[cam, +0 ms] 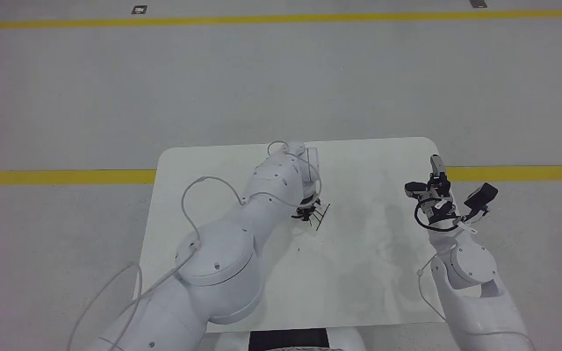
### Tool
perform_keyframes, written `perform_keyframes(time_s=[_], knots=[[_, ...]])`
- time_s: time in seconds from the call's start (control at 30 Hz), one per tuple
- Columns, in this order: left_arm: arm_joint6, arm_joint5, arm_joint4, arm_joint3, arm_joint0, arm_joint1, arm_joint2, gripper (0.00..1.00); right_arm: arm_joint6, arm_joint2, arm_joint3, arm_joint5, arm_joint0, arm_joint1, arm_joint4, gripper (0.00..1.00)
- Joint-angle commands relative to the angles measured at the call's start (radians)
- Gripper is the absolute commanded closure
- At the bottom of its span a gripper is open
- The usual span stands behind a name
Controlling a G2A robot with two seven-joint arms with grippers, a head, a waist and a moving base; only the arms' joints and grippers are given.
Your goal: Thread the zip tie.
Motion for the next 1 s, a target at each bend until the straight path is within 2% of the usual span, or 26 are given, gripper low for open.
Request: perform_keyframes(time_s=[0.0, 0.07, 0.63, 0.7, 0.77, 0.97], knots=[[0.001, 0.0, 0.004, 0.0, 0.001, 0.0, -0.003, 0.86, 0.0, 0.0, 0.0, 0.0, 0.0, 0.0, 0.0, 0.0], [0.001, 0.0, 0.007, 0.0, 0.002, 0.0, -0.005, 0.84, 0.0, 0.0, 0.0, 0.0, 0.0, 0.0, 0.0, 0.0], [-0.021, 0.0, 0.046, 0.0, 0.0, -0.002, -0.029, 1.0, 0.0, 0.0, 0.0, 0.0, 0.0, 0.0, 0.0, 0.0], [-0.021, 0.0, 0.054, 0.0, 0.001, -0.002, -0.031, 0.95, 0.0, 0.0, 0.0, 0.0, 0.0, 0.0, 0.0, 0.0], [-0.022, 0.0, 0.059, 0.0, 0.002, -0.002, -0.033, 0.85, 0.0, 0.0, 0.0, 0.0, 0.0, 0.0, 0.0, 0.0], [-0.017, 0.0, 0.072, 0.0, 0.001, -0.003, -0.042, 0.79, 0.0, 0.0, 0.0, 0.0, 0.0, 0.0, 0.0, 0.0]])
